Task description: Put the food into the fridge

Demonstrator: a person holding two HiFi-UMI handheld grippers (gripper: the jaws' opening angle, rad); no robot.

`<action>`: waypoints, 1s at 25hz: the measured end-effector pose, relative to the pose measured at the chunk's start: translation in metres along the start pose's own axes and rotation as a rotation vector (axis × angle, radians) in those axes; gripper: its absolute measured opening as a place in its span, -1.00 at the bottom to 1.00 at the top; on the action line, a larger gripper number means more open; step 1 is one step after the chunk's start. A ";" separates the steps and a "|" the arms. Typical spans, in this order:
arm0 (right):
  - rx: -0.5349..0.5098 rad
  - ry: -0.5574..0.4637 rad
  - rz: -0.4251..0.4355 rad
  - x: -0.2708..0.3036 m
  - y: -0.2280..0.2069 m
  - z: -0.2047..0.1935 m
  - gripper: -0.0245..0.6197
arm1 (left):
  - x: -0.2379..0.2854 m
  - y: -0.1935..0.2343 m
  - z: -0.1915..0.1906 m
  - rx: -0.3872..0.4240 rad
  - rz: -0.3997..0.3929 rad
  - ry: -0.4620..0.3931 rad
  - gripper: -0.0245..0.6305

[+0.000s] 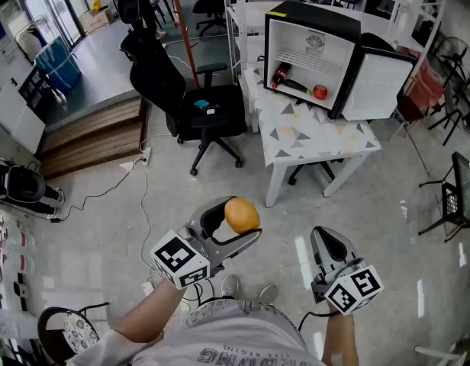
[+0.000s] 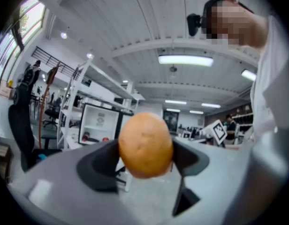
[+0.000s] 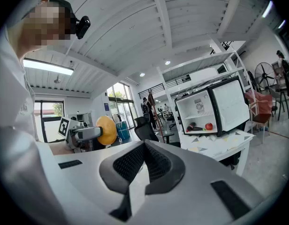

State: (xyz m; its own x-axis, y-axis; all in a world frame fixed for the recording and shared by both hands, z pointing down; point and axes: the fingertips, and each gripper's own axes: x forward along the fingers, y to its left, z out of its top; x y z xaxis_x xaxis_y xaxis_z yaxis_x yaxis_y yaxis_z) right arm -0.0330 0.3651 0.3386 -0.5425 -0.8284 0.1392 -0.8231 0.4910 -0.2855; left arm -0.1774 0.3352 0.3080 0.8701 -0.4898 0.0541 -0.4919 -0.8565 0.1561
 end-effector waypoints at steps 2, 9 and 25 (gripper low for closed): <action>0.005 -0.007 -0.002 -0.002 -0.003 0.000 -0.92 | 0.003 -0.002 -0.002 -0.001 -0.001 0.003 0.15; 0.015 -0.027 -0.025 -0.014 -0.012 0.002 -0.92 | 0.013 -0.017 -0.005 0.001 -0.004 0.012 0.15; 0.024 -0.045 0.020 -0.059 -0.049 0.003 -0.92 | 0.047 -0.071 -0.017 0.015 0.050 0.019 0.15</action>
State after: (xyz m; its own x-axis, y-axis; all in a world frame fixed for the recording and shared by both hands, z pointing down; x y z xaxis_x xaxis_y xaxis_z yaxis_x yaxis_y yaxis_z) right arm 0.0399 0.3892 0.3416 -0.5502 -0.8301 0.0904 -0.8075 0.5014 -0.3107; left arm -0.1016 0.3756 0.3159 0.8450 -0.5288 0.0798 -0.5347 -0.8337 0.1380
